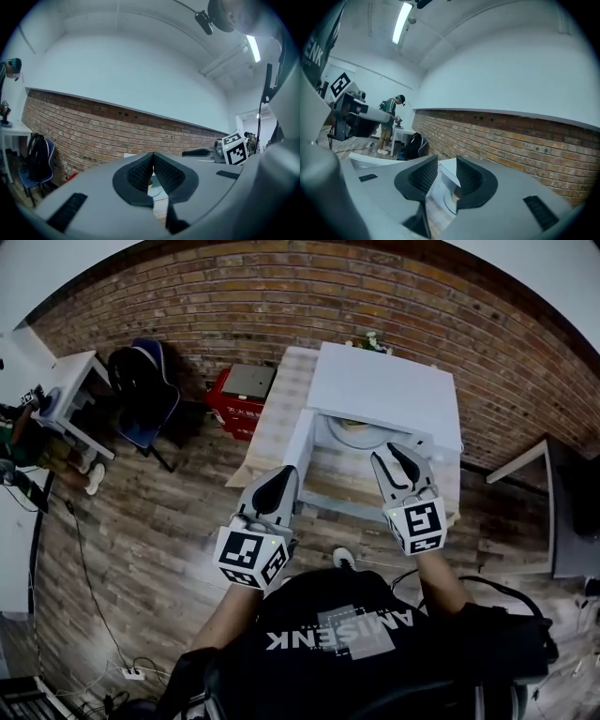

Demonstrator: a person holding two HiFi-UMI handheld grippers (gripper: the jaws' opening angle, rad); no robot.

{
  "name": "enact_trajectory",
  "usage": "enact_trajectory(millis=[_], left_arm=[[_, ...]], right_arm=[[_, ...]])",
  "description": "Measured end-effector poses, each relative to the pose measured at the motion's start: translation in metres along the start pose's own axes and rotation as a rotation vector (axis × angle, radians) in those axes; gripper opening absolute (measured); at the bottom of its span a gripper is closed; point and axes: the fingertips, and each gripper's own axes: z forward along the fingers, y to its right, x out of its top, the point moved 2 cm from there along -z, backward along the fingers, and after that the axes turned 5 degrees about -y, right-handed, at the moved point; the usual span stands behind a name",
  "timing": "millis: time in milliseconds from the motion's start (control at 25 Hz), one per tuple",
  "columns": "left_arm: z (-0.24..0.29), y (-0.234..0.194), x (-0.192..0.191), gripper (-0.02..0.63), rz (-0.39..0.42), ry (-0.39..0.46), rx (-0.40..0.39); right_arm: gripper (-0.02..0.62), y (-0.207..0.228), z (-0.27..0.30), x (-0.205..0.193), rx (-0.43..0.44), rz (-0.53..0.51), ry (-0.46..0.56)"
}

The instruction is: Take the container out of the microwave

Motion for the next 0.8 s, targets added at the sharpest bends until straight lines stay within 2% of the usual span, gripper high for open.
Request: enact_trajectory(millis=[360,600,800], left_arm=[[0.008,-0.009,-0.002,0.012,-0.013,-0.004,0.093],[0.015,-0.008,-0.002,0.012,-0.033,-0.008,0.155],[0.023,-0.007,-0.008,0.012,-0.051,-0.015,0.194]], right_arm=[[0.156,-0.017,0.042,-0.026,0.168,-0.064,-0.043],[0.156,-0.021,0.059,-0.043,0.24,-0.071,-0.066],[0.156,-0.027,0.075,-0.063,0.295,-0.124,-0.091]])
